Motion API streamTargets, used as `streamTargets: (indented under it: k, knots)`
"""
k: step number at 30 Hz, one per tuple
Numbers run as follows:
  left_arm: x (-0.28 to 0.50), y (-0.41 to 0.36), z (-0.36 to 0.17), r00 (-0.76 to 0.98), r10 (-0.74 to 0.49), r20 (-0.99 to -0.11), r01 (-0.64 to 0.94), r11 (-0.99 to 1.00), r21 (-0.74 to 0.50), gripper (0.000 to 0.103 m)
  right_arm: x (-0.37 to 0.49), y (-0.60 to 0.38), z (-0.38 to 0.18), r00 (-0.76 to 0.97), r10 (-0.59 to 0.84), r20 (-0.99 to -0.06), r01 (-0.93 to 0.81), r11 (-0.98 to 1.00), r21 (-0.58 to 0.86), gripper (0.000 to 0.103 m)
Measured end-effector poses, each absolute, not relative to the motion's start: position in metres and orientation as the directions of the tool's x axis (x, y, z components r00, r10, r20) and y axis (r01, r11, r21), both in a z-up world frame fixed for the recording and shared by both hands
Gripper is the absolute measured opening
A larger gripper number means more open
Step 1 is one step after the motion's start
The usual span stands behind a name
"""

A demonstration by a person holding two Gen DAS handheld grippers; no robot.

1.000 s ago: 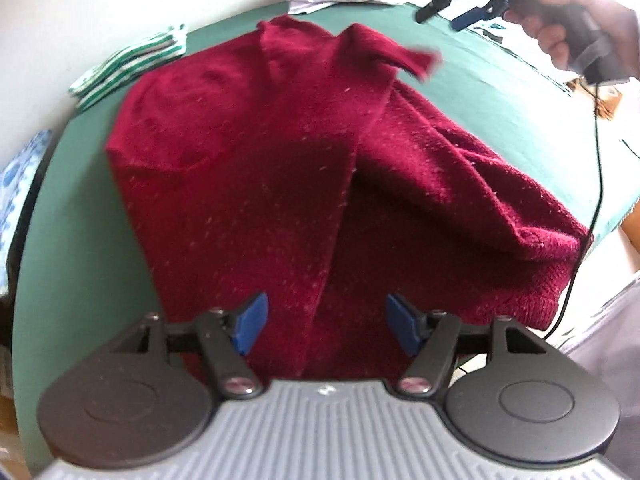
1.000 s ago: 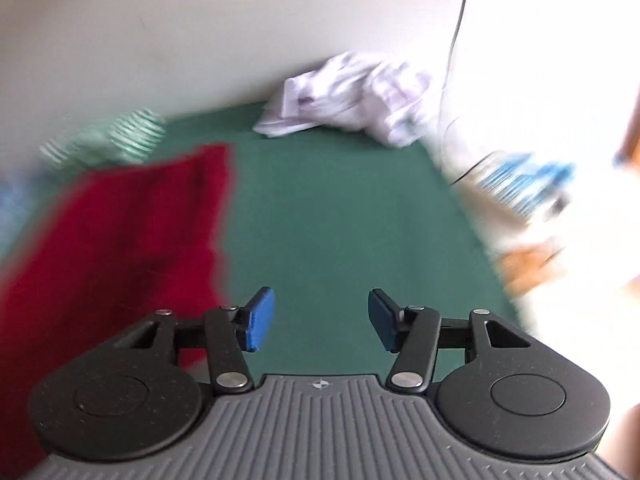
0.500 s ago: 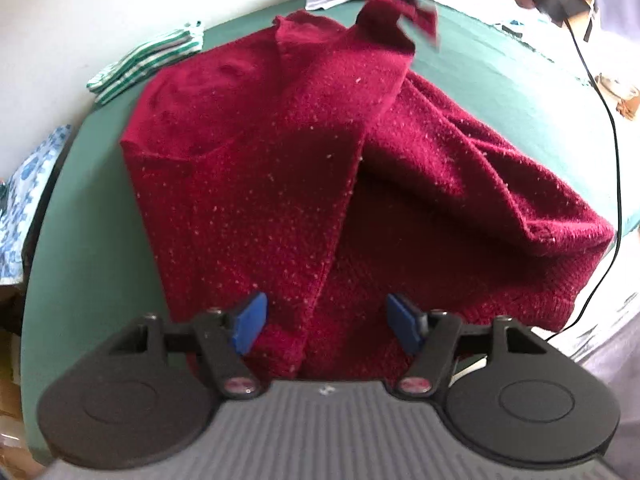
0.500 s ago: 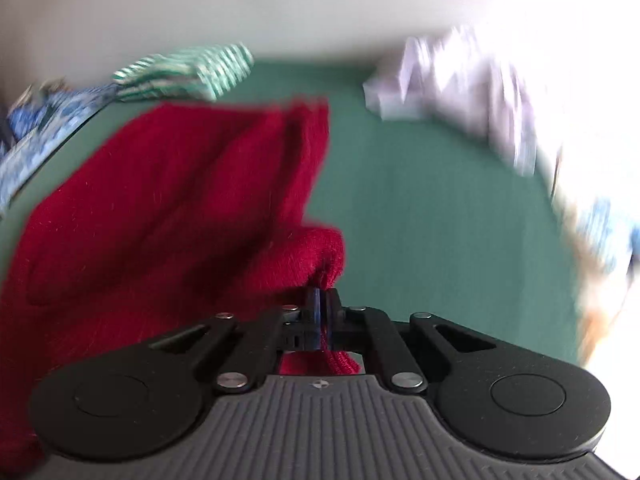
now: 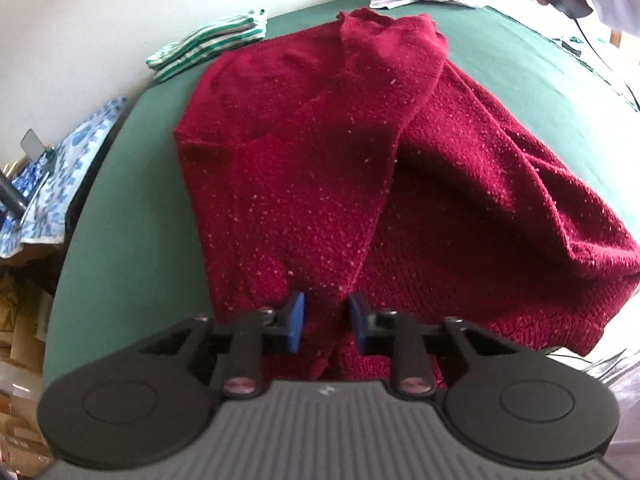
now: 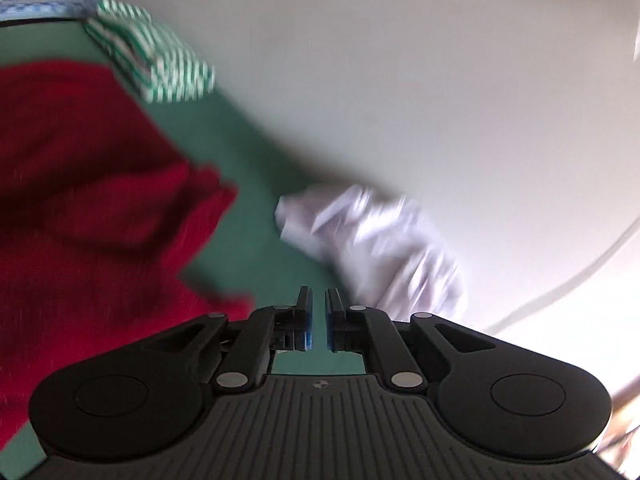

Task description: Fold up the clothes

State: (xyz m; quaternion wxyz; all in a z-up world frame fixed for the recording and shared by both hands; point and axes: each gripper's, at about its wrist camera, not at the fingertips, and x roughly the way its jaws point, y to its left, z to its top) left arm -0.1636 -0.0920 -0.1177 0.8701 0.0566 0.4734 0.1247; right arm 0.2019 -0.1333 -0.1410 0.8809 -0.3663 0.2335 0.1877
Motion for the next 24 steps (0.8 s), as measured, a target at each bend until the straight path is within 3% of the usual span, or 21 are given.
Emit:
streamTargets:
  k: [2, 4, 5, 6, 8, 10, 13, 17, 18, 19, 24]
  knots:
    - [-0.165, -0.089, -0.116, 0.516, 0.278, -0.81, -0.165, 0.96, 0.224, 0.019, 0.205, -0.145, -0.152, 0.776, 0.128, -0.617, -0.493, 0.734, -0.468, 0.009]
    - [-0.166, -0.083, -0.115, 0.51, 0.277, -0.814, -0.171, 0.96, 0.22, 0.022, 0.203, -0.162, -0.158, 0.665, 0.213, -0.716, -0.527, 0.813, -0.247, 0.023]
    - [-0.166, -0.08, -0.114, 0.509, 0.275, -0.816, -0.168, 0.961, 0.219, 0.029, 0.202, -0.17, -0.16, 0.602, 0.269, -0.752, -0.53, 0.839, -0.124, 0.028]
    - [-0.166, -0.079, -0.113, 0.509, 0.272, -0.817, -0.161, 0.962, 0.22, 0.031, 0.204, -0.175, -0.163, 0.56, 0.309, -0.769, -0.505, 0.863, -0.021, 0.04]
    - [-0.167, -0.081, -0.109, 0.513, 0.272, -0.814, -0.134, 0.962, 0.237, 0.033, 0.211, -0.184, -0.171, 0.492, 0.384, -0.782, -0.422, 0.89, 0.171, 0.043]
    - [-0.169, -0.085, -0.103, 0.526, 0.284, -0.802, -0.103, 0.957, 0.271, 0.042, 0.221, -0.18, -0.175, 0.496, 0.408, -0.767, -0.347, 0.902, 0.255, 0.043]
    - [-0.171, -0.093, -0.092, 0.559, 0.301, -0.773, -0.069, 0.945, 0.318, 0.056, 0.23, -0.164, -0.173, 0.56, 0.351, -0.75, -0.304, 0.93, 0.208, 0.044]
    - [-0.162, -0.102, -0.099, 0.56, 0.299, -0.773, -0.035, 0.94, 0.338, 0.058, 0.241, -0.142, -0.179, 0.649, 0.277, -0.709, -0.286, 0.952, 0.109, 0.038]
    - [-0.16, -0.103, -0.104, 0.55, 0.299, -0.78, -0.034, 0.941, 0.336, 0.053, 0.243, -0.132, -0.182, 0.67, 0.243, -0.702, -0.291, 0.955, 0.053, 0.026]
    - [-0.158, -0.104, -0.109, 0.542, 0.295, -0.787, -0.031, 0.943, 0.333, 0.051, 0.245, -0.124, -0.185, 0.686, 0.208, -0.697, -0.295, 0.955, -0.006, 0.0]
    - [-0.158, -0.11, -0.125, 0.548, 0.319, -0.774, -0.017, 0.929, 0.37, 0.057, 0.237, -0.146, -0.161, 0.688, 0.271, -0.673, -0.288, 0.953, 0.09, 0.0]
